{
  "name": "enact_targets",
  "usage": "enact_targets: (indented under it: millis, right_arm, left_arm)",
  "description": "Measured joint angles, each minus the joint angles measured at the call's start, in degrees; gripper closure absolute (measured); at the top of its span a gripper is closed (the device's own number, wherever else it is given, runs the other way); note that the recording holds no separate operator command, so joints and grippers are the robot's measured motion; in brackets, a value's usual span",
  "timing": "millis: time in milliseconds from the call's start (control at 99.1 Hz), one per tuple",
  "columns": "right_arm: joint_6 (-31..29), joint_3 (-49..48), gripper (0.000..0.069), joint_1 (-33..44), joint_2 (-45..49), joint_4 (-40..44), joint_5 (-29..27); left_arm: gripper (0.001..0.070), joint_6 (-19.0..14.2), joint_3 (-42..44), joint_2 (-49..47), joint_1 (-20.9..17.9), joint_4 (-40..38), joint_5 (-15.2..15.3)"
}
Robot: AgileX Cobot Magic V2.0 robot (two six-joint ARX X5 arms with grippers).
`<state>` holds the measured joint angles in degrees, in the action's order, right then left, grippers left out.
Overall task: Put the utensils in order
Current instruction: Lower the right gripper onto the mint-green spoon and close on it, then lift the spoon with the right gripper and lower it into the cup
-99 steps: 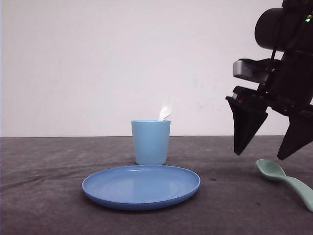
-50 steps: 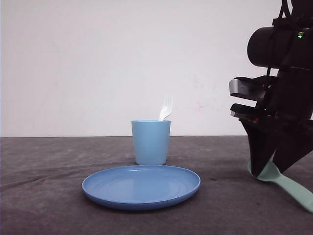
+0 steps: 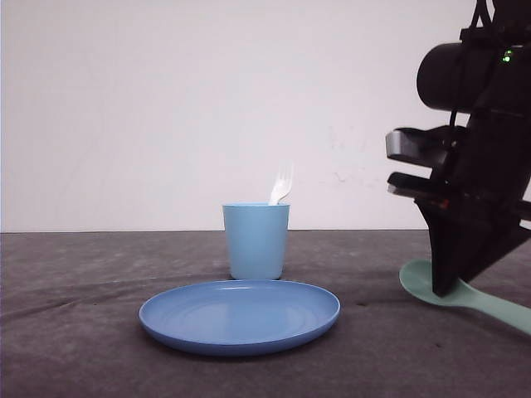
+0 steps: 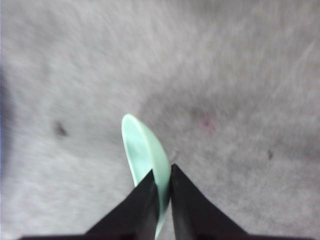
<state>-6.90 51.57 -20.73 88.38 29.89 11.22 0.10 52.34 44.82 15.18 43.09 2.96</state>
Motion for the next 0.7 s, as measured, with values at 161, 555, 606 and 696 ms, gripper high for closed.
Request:
enact_targets:
  millis: [161,555,606,696]
  right_arm:
    - [0.0,5.6,0.0665,-0.8,-3.6,-1.0,3.5]
    - [0.0,11.8,0.0665,-6.1,-4.9,-26.9,8.2]
    - [0.0,11.8,0.0665,-7.0,-4.7,-31.5,8.2]
    - [0.3,11.8,0.0665,-8.1,-3.8,-38.3,8.1]
  left_arm:
    - [0.0592,0.2,0.0,0.0,0.0,0.0,0.0]
    - [0.0592,0.3,0.0,0.0,0.0,-0.5,0.0]
    - [0.0592,0.3,0.0,0.0,0.0,-0.5,0.0]
    - [0.0592,0.3,0.0,0.0,0.0,-0.5,0.0]
